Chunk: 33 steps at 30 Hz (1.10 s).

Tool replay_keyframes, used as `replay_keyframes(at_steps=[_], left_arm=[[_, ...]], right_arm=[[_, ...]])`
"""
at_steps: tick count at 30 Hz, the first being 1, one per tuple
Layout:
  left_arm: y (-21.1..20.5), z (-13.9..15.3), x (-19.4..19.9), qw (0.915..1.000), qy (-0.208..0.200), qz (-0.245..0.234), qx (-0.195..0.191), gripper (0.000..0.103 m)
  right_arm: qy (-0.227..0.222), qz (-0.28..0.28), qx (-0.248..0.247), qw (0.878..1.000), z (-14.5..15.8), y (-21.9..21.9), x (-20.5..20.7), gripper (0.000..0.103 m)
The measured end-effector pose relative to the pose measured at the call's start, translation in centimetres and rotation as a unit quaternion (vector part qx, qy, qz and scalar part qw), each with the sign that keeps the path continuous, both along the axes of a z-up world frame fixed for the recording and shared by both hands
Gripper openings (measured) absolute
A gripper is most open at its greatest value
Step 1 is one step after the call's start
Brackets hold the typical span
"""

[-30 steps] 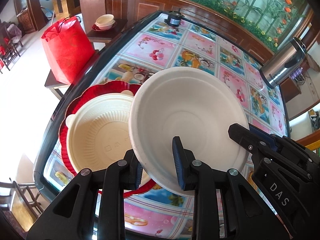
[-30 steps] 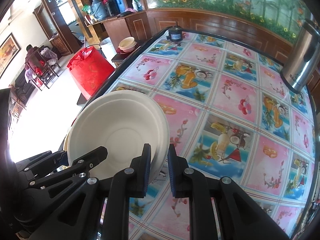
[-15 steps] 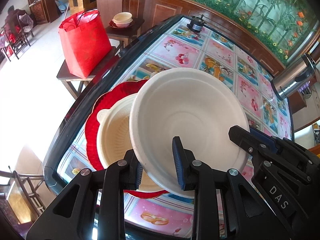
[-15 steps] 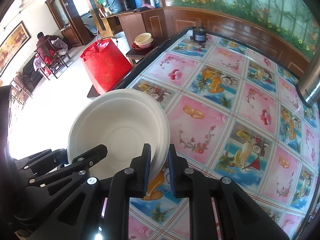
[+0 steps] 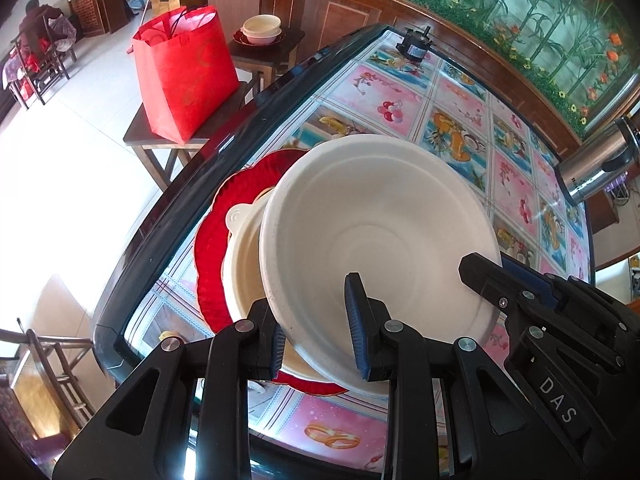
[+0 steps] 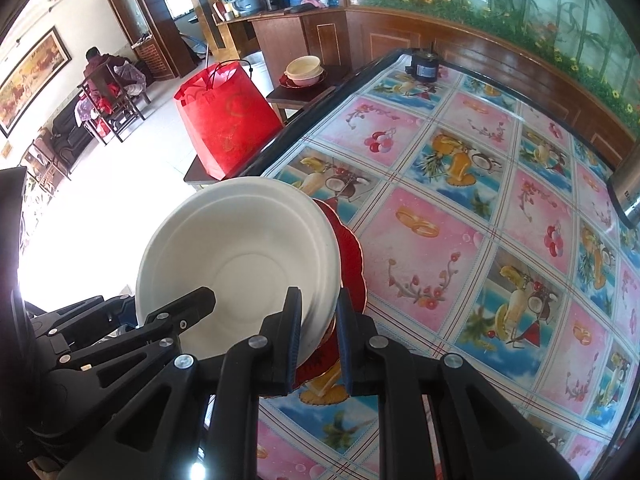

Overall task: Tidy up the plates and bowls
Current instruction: 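Lower the white bowl into the beige plate on the stack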

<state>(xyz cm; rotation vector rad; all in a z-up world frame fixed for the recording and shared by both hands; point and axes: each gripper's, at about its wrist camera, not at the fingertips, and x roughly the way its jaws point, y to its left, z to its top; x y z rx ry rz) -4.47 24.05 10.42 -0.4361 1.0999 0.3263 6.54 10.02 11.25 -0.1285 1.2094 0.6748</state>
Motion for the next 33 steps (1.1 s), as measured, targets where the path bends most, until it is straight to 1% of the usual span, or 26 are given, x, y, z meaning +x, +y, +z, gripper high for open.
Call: replay_keyframes(at_steps=[17,33], left_arm=[[1.4,-2.1,-0.2,0.9997,0.024,0.002,0.0,0.027],[1.6,-2.2,0.1,0.9993,0.034,-0.006,0.01,0.027]], right_arm=[[0.024,0.013,-0.013,1.0,-2.0,1.9,-0.2,0.016],[0.032,0.017,-0.02,0.999,-2.7,2.6,-0.2,0.018]])
